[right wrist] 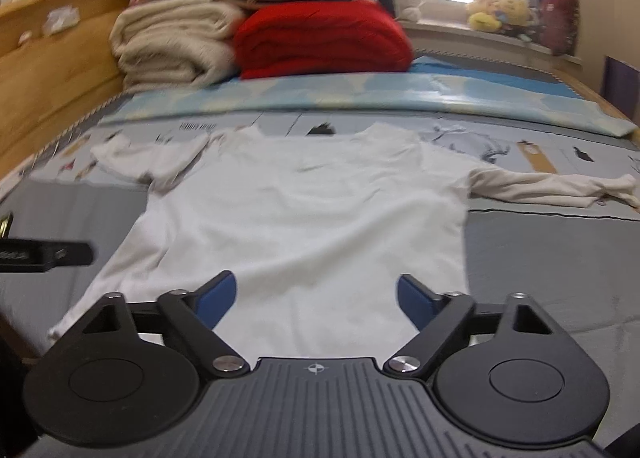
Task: Fold small clothes
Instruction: 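Grasp the shirt hem with the left gripper while the right gripper grasps the hem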
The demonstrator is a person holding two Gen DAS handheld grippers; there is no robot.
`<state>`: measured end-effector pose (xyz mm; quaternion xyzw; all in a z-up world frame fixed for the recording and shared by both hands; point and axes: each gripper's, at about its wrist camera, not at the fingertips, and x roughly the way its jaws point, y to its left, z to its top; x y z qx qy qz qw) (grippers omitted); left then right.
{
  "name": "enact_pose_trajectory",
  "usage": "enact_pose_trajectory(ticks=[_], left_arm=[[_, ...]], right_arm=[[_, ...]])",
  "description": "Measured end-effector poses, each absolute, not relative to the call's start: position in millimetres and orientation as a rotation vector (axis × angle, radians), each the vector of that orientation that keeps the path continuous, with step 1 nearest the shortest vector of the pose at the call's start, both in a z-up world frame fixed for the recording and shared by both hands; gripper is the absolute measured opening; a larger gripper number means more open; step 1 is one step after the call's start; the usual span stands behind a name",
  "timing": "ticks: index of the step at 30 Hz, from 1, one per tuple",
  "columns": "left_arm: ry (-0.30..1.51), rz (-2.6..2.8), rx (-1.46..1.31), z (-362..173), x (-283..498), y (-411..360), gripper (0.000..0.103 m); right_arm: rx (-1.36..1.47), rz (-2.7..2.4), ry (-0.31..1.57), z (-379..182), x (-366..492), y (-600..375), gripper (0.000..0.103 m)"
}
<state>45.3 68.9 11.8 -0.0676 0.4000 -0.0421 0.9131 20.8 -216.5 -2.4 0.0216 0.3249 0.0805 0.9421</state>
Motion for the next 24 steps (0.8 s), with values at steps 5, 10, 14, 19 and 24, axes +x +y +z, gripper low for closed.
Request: enact_pose_trajectory(ticks=[5,10,14,19,24], left_arm=[[0.879,-0.095,-0.063,7,78,113,0.043],[1.094,0.032,-0.173,-42,96,157,0.043],[1.178,0.001,-0.178,-60,102,148,0.046],[1.247,-0.038,-0.105,-76,100,127,0.050],[1.262,-0.033,-0.084,-82,98,126,0.050]], right_arm=[[0.075,0.021,0.661,-3,19,-262,0.061],[0.146,-0.129,0.763,-26,24,-298,0.062],[0.187,-0.189,0.910,-55,31,-313,0.062],[0.283,-0.221,1.056,-79,32,-319,0.061],[0.242,-0.253,1.124,-92,36,-312,0.062]])
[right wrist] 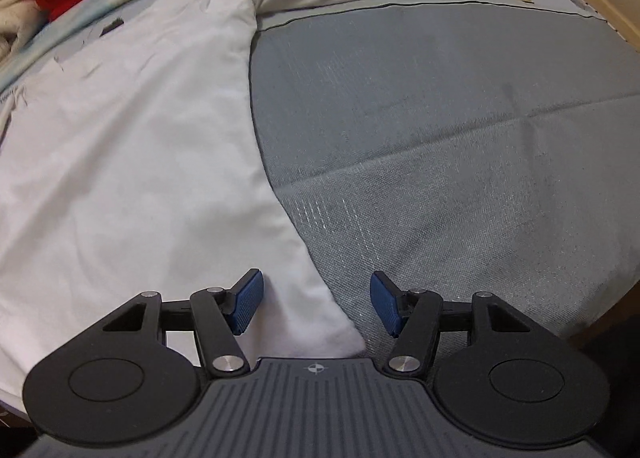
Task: Fold small clothes
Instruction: 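Grasp the shirt hem with the left gripper while the right gripper grasps the hem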
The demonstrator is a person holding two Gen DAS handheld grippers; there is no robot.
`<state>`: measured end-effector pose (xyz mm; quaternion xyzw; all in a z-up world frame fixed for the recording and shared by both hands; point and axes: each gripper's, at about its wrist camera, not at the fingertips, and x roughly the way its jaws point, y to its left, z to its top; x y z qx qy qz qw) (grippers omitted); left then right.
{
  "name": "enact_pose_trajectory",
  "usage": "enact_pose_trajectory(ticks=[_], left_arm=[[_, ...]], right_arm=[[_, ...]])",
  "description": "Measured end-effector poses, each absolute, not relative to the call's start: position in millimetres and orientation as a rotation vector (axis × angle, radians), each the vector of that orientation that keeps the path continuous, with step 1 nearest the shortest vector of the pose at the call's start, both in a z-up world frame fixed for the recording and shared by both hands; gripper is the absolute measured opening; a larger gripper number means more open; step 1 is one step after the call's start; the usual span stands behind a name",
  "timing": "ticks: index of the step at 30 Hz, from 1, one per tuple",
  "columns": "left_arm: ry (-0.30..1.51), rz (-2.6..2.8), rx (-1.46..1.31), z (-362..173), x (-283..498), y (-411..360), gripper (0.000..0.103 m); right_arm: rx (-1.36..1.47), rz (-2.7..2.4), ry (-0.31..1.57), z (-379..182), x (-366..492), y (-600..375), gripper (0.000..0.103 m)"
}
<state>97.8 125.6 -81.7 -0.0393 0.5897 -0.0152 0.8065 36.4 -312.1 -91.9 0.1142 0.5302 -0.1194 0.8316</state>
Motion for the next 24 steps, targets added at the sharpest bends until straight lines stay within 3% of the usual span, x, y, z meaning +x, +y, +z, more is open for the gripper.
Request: enact_pose_trajectory(ticks=[5,12,15,21,24], left_arm=[[1.277,-0.047,-0.032,-83,95,118,0.046],[1.273,-0.072,-0.043,-83,96,116,0.016],[1.261,-0.088,-0.046,-81,95,114,0.007],[1.234,-0.151,-0.164,-64,78,119,0.007],[1.321,-0.114,-0.092,-77,77,112,0.007]], right_arm=[[0.204,-0.237,1.122,-91,35,-308,0.056],[0.227,-0.177,1.103,-90,40,-310,0.008],[0.232,-0.154,1.093,-87,39,-309,0.006],[0.320,-0.260,0.944,-56,29,-339,0.004],[0.353,-0.296,1.015,-64,30,-352,0.004]])
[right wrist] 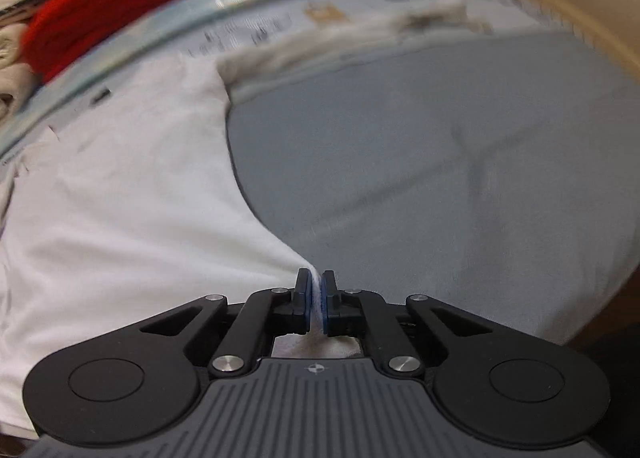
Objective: Fold small clothes
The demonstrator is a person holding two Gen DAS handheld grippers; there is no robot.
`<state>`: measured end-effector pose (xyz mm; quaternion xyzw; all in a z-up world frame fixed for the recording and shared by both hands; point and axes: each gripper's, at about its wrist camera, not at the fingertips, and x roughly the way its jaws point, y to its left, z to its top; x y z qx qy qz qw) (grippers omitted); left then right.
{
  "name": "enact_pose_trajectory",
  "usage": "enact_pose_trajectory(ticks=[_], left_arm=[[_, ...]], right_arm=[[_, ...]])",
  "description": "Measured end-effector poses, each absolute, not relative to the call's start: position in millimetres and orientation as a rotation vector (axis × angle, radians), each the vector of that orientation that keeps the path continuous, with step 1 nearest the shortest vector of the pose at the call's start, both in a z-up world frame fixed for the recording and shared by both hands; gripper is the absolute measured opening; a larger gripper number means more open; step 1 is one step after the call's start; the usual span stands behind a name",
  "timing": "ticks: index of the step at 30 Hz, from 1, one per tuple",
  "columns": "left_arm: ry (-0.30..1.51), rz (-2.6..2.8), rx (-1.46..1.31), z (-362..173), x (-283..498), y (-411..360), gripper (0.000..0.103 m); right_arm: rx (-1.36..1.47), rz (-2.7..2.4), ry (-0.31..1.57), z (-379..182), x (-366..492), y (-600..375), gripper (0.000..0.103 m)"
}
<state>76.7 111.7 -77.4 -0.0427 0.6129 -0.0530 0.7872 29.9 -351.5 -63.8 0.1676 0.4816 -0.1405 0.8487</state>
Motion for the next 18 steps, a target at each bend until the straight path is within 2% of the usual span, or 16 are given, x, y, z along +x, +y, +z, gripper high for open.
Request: enact_pose_trajectory(ticks=[2,4,7,10,14,15,16,18], left_arm=[[1.337,-0.105,-0.051,-82,77,107,0.007],[1.342,-0.105,-0.060,-80,78,106,0.008],[1.330,-0.100,-0.036,-77,80,100,0.018],[1.192,-0.065,0.037,-60,77,92,0.030],[1.054,-0.161,0.006,-37,73,85,0.031],[1.053,-0.188,0.010,-36,71,80,0.031],[1.062,-0.212,0.018,-37,71,76,0.031],[1.138,-0.265,0.052,-49,70,68,0.031]], right_arm=[[0.358,-0.254,1.119,-80,35,-349,0.005],[0.320,-0.248,1.134,-83,37,-342,0.005],[0.327,-0.262,1.103,-76,36,-346,0.006],[0.330,-0.306,1.079,-75,33,-346,0.007],[0.341,-0.317,0.934,-55,21,-346,0.010],[0.336,-0.297,0.904,-49,19,-346,0.016],[0.325,-0.273,0.882,-46,20,-343,0.027],[0.305,-0.229,0.877,-45,23,-335,0.042]])
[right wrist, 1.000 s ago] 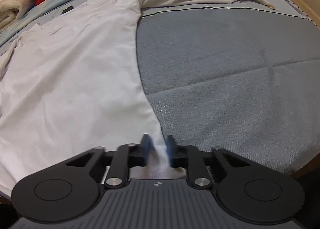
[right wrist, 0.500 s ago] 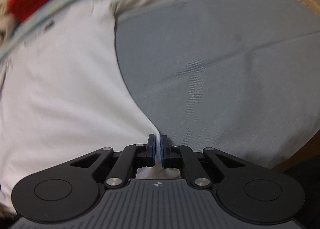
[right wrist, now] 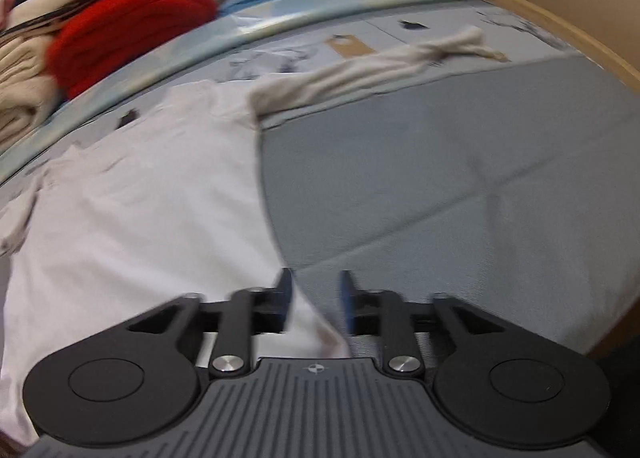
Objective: Fold small clothes
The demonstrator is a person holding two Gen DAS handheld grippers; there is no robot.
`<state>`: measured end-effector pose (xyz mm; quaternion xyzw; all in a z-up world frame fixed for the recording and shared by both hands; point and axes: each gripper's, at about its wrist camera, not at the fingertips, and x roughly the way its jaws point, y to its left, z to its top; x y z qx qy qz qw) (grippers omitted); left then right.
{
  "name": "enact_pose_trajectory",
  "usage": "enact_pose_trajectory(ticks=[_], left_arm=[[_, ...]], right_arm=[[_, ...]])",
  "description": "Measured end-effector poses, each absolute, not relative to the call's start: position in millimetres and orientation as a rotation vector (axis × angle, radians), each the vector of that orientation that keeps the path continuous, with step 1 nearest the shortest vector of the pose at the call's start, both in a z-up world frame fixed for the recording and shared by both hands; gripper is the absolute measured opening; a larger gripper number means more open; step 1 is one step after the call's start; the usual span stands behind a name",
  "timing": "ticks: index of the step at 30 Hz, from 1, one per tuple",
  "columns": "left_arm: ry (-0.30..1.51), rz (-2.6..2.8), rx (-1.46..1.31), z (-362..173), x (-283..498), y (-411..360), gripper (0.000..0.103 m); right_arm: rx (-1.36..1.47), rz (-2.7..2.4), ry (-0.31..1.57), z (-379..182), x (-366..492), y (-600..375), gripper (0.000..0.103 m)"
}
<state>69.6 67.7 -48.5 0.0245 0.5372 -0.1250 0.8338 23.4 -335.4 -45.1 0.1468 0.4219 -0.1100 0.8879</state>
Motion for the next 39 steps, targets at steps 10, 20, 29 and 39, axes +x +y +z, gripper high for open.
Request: enact_pose_trajectory(ticks=[10,20,29,39], left_arm=[[1.200,-0.282,0.092,-63,73,55,0.032],[0.735,-0.195,0.024,19,77,76,0.059],[0.312,0.089,0.024,79,124,217,0.081],[0.390,0.490,0.178,-18,199,396,0.083]], right_arm=[[0.249,-0.172,1.054,-72,26,-327,0.042],[0.320,-0.228,0.887,-41,11,-343,0.042],[0.345,-0.235,0.419,69,13,-397,0.055],[0.343,-0.281,0.336,100,43,-441,0.058]])
